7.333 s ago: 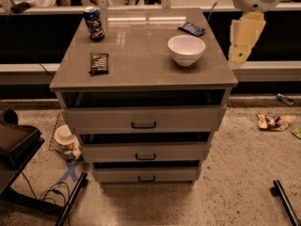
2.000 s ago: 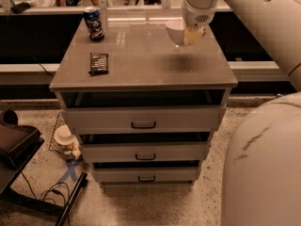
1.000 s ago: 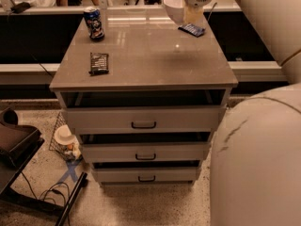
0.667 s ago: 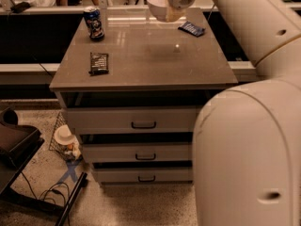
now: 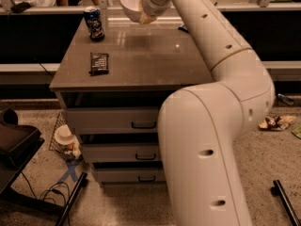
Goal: Move white bowl near pepsi can
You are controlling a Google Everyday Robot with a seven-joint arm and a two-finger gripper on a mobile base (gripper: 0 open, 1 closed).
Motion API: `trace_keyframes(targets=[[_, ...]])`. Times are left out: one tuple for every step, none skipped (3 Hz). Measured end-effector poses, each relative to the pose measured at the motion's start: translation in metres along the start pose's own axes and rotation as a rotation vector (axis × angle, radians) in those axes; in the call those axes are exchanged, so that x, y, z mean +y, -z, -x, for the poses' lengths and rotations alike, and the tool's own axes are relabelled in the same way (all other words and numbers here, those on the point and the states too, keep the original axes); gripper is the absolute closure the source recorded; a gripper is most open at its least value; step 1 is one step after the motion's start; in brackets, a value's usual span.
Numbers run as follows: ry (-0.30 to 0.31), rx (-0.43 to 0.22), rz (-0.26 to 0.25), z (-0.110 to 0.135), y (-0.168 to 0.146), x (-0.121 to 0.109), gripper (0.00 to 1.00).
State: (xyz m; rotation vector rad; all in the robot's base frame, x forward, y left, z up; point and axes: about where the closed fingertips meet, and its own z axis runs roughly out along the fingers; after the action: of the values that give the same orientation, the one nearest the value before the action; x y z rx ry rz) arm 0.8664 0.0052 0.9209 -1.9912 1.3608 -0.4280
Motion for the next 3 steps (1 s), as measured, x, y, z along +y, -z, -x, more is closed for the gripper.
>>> trace_keyframes(targets=[[0.061, -0.013, 0.058, 0.025, -0.052, 0.011, 1.0], [0.091, -0.027, 0.106, 0.038, -0.076, 0.024, 1.0], [0.144, 0.021, 0.185, 0.045, -0.096, 0.04, 0.75]])
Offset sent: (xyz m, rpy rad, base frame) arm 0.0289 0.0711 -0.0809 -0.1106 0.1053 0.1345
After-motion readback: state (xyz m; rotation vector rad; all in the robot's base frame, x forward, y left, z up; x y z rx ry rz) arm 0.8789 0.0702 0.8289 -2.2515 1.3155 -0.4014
